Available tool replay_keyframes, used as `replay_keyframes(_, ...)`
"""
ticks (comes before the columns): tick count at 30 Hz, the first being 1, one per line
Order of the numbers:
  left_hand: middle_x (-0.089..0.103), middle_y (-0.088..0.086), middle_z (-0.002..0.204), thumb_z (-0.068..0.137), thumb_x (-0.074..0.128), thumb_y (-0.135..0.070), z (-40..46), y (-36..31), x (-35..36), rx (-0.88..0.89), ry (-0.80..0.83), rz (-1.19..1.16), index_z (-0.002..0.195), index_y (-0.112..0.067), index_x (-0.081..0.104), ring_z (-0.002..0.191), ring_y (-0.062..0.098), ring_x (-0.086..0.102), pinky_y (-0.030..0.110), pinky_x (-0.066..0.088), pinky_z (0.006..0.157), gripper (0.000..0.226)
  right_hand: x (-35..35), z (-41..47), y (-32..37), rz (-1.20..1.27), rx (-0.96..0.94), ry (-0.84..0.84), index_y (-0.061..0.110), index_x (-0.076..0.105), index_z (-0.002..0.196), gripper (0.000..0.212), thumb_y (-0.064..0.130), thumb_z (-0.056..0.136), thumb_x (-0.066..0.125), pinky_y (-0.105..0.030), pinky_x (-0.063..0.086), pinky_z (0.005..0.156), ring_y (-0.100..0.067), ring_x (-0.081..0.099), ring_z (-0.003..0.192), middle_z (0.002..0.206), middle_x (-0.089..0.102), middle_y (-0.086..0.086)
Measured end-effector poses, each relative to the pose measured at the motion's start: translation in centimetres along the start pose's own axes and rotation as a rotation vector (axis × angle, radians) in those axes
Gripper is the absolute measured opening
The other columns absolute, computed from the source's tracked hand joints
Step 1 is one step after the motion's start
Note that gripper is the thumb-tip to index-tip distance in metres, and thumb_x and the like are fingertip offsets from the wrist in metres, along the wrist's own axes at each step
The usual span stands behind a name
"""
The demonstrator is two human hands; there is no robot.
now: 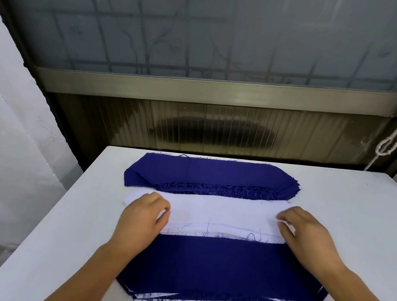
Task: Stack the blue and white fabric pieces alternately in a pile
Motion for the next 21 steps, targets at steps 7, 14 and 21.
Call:
replay_keyframes(7, 0.049, -0.004, 0.144, 0.096, 0.058, -0.026, 7.5, 0.1, 3.9, -0.018, 0.072, 0.054, 0.139, -0.019, 0.051, 0.132, 0.015, 0.044, 0.029, 0.034, 0.109, 0.045, 3.0, 7.2, 0.9, 0.01, -0.018, 0.047, 0.017, 0.061, 0.124, 0.033, 0.013, 0.092, 0.062, -0.026, 0.043, 0.099, -0.015, 0.054, 0.117, 0.127, 0.06, 0.005)
replay_keyframes(14, 0.041, -0.006, 0.15, 0.099, 0.049, -0.031, 9.3, 1.7, 6.4, -0.048, 0.173, 0.082, 0.143, -0.024, 0.046, 0.138, 0.013, 0.035, 0.029, 0.03, 0.112, 0.045, 4.4, 9.4, -0.7, -0.013, 0.022, 0.105, 0.02, 0.057, 0.132, 0.035, 0.022, 0.097, 0.053, -0.026, 0.044, 0.098, -0.015, 0.055, 0.121, 0.134, 0.059, 0.005)
replay_keyframes(21, 0.051, -0.01, 0.142, 0.098, 0.05, -0.027, 9.0, 2.6, 6.3, -0.05, 0.091, -0.001, 0.133, -0.024, 0.058, 0.131, 0.008, 0.046, 0.025, 0.038, 0.105, 0.036, 4.6, 9.5, -1.3, -0.031, 0.069, 0.109, 0.023, 0.06, 0.13, 0.032, 0.024, 0.102, 0.044, -0.027, 0.05, 0.091, -0.012, 0.058, 0.119, 0.133, 0.059, 0.01)
Point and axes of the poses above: each hand's wrist, its own z-axis towards the middle knuckle, its own x-axis out of the palm, y = z × x, the point moved 5 cm from there along z, towards the middle knuckle
